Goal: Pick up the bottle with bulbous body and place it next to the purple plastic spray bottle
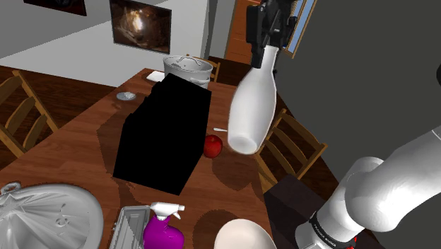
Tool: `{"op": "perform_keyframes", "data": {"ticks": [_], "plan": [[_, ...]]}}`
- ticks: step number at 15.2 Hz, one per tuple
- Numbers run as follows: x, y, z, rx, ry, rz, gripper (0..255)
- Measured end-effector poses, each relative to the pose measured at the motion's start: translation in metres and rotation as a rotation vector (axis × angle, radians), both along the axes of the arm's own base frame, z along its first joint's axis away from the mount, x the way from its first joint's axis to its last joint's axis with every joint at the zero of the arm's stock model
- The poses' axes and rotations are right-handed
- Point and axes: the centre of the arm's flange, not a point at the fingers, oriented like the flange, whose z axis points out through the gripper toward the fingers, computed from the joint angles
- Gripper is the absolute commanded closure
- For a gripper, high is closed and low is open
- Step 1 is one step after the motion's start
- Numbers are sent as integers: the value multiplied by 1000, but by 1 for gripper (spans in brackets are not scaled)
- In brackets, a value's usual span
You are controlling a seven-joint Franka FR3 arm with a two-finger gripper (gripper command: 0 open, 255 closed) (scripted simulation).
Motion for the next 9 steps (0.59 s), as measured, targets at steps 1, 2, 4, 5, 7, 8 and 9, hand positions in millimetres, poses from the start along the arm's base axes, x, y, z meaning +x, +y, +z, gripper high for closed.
{"op": "perform_keyframes", "data": {"ticks": [1, 2, 4, 5, 7, 8, 9], "plan": [[-6, 11, 0, 0, 0, 0, 255], [-13, 23, 1, 0, 0, 0, 255], [-27, 48, 2, 1, 0, 0, 255], [-35, 59, 0, 0, 0, 0, 255], [-51, 77, 1, 0, 0, 0, 255], [-57, 89, 2, 0, -1, 1, 255], [-65, 103, 4, 0, 0, 1, 255]]}}
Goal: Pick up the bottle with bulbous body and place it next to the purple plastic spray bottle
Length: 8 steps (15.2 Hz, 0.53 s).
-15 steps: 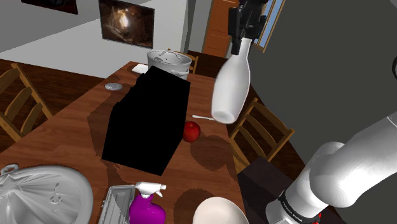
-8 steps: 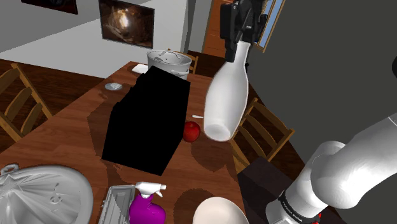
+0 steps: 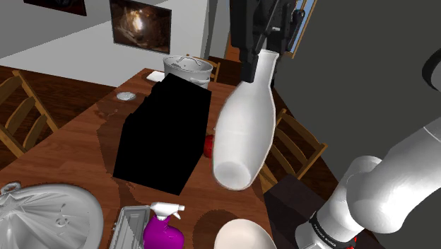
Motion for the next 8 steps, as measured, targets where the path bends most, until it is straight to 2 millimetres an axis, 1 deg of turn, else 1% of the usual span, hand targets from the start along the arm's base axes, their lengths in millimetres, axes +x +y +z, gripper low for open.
{"op": "perform_keyframes", "data": {"ticks": [1, 8], "plan": [[-4, 10, 0, 0, 0, 0, 255], [-54, 90, -4, -1, 0, 1, 255]]}}
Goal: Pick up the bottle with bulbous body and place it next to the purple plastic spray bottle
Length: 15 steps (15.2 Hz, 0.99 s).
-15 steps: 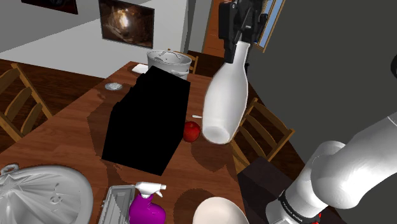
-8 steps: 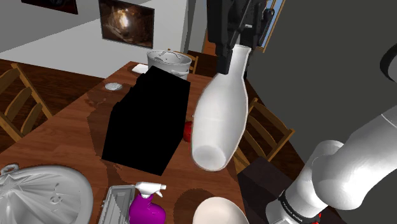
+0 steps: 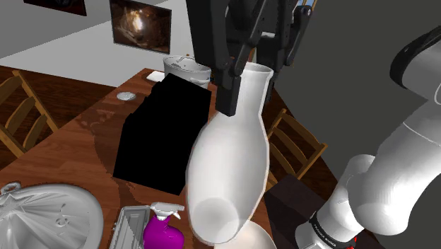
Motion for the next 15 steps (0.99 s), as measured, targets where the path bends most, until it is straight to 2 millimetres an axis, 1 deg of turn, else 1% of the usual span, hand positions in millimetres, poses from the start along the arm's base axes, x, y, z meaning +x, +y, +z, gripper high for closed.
{"op": "perform_keyframes", "data": {"ticks": [1, 4, 6, 8, 9, 11, 15], "plan": [[-6, 9, -1, -1, 0, -1, 255], [-29, 45, 5, 2, 1, 2, 255], [-42, 65, 3, 1, 0, 1, 255], [-55, 90, 4, 4, 3, 1, 255], [-61, 100, 5, 4, 2, 1, 255], [-65, 109, -3, 0, 0, -2, 255], [-68, 112, -24, 1, 0, -3, 255]]}}
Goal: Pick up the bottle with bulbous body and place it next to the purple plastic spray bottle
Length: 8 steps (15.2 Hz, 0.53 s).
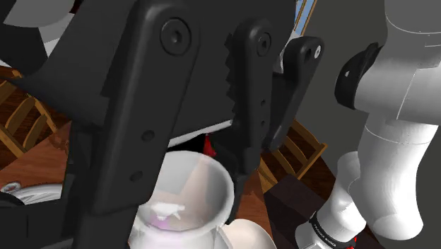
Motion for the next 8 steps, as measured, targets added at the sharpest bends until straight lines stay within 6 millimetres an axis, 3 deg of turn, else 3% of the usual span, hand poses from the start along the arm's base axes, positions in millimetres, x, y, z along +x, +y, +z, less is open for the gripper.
{"op": "perform_keyframes", "data": {"ticks": [8], "plan": [[-1, 0, -42, 0, 1, -1, 255]]}}
